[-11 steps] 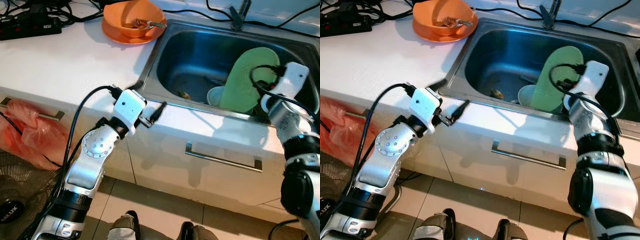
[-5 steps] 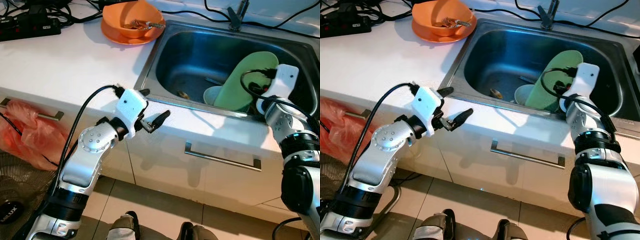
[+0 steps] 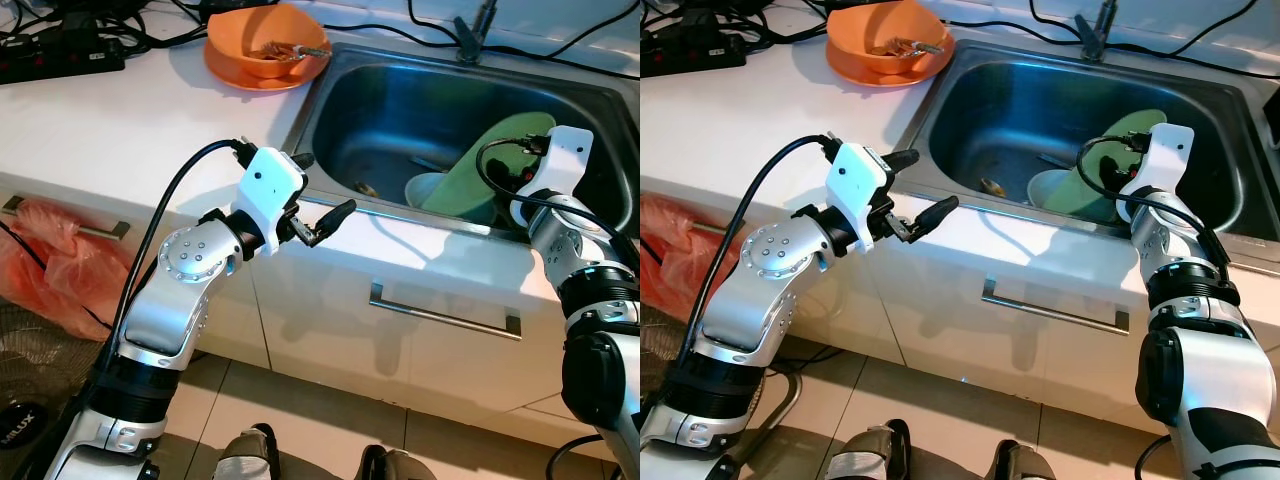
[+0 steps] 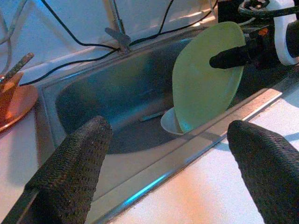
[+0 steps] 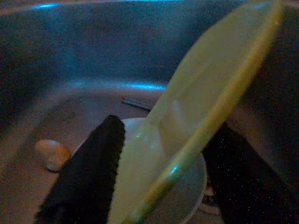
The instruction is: Kitchen organization
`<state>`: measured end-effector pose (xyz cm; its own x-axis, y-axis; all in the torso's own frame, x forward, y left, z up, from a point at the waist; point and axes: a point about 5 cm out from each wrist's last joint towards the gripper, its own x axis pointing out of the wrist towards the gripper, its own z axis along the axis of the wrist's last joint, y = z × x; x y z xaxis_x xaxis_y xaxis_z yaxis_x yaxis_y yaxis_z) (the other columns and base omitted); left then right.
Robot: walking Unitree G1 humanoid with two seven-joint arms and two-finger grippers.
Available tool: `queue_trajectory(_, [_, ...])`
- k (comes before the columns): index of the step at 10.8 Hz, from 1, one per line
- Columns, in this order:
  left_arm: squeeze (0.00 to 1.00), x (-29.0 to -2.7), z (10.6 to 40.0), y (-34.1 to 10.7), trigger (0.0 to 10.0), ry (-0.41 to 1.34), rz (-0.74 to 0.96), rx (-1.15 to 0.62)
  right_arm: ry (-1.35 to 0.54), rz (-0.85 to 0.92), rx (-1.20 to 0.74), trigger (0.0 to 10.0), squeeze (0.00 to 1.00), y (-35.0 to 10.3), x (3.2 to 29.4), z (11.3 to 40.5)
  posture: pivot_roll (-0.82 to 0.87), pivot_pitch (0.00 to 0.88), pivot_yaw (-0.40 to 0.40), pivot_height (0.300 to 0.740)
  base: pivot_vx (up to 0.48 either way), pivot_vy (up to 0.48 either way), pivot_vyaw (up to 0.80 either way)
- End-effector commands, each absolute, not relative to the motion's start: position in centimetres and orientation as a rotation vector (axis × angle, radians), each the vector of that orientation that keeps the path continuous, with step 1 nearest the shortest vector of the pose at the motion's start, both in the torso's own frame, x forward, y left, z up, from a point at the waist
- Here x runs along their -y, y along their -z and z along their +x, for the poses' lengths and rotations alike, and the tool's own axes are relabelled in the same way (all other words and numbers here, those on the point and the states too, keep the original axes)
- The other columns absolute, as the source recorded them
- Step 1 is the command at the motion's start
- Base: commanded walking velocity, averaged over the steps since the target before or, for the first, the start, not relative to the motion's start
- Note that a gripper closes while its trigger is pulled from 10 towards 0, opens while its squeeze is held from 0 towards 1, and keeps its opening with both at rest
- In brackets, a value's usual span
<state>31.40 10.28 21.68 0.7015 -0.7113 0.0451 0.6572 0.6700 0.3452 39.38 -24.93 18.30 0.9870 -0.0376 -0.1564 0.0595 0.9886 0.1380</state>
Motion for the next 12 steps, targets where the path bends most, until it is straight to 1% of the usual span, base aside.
queue_trajectory(1, [0.91,-10.3,31.3,-22.1,10.0,0.79,0.322,0.188,0.027,0.097,-0.192,10.0,1.0,-18.1,24.8,39.4,0.17,0.13,-0.027,0.74,0.0,0.0,0.0])
queue_trajectory(3, [0.89,-10.2,31.3,-22.0,10.0,0.793,0.338,0.18,0.01,-0.018,-0.242,10.0,1.0,-17.9,25.1,39.3,0.17,0.125,-0.032,0.74,0.0,0.0,0.0])
queue_trajectory(4, [0.87,-10.4,31.4,-21.9,10.0,0.782,0.343,0.175,0.034,-0.072,-0.25,10.0,1.0,-18.2,25.7,39.2,0.16,0.121,-0.035,0.74,0.0,0.0,0.0])
queue_trajectory(6, [0.82,-10.5,31.5,-21.7,10.0,0.764,0.362,0.153,0.107,-0.195,-0.285,10.0,1.0,-18.1,27.2,38.8,0.16,0.118,-0.036,0.74,0.0,0.0,0.0])
queue_trajectory(7, [0.76,-10.5,31.6,-21.6,10.0,0.759,0.366,0.143,0.065,-0.261,-0.332,10.0,1.0,-17.4,27.3,38.6,0.16,0.116,-0.036,0.74,0.0,0.0,0.0])
queue_trajectory(10, [0.7,-10.5,31.6,-21.5,10.0,0.758,0.36,0.134,0.029,-0.282,-0.348,10.0,1.0,-17.1,27.0,38.6,0.16,0.117,-0.04,0.74,0.0,0.0,0.0])
queue_trajectory(11, [0.41,-10.4,31.5,-21.3,10.0,0.781,0.339,0.117,-0.003,-0.305,-0.335,10.0,1.0,-17.5,26.6,38.8,0.16,0.118,-0.039,0.74,0.0,0.0,0.0])
queue_trajectory(12, [0.13,-10.1,31.2,-21.0,10.0,0.818,0.345,0.106,-0.106,-0.375,-0.346,10.0,1.0,-17.6,25.9,38.9,0.16,0.118,-0.039,0.74,0.0,0.0,0.0])
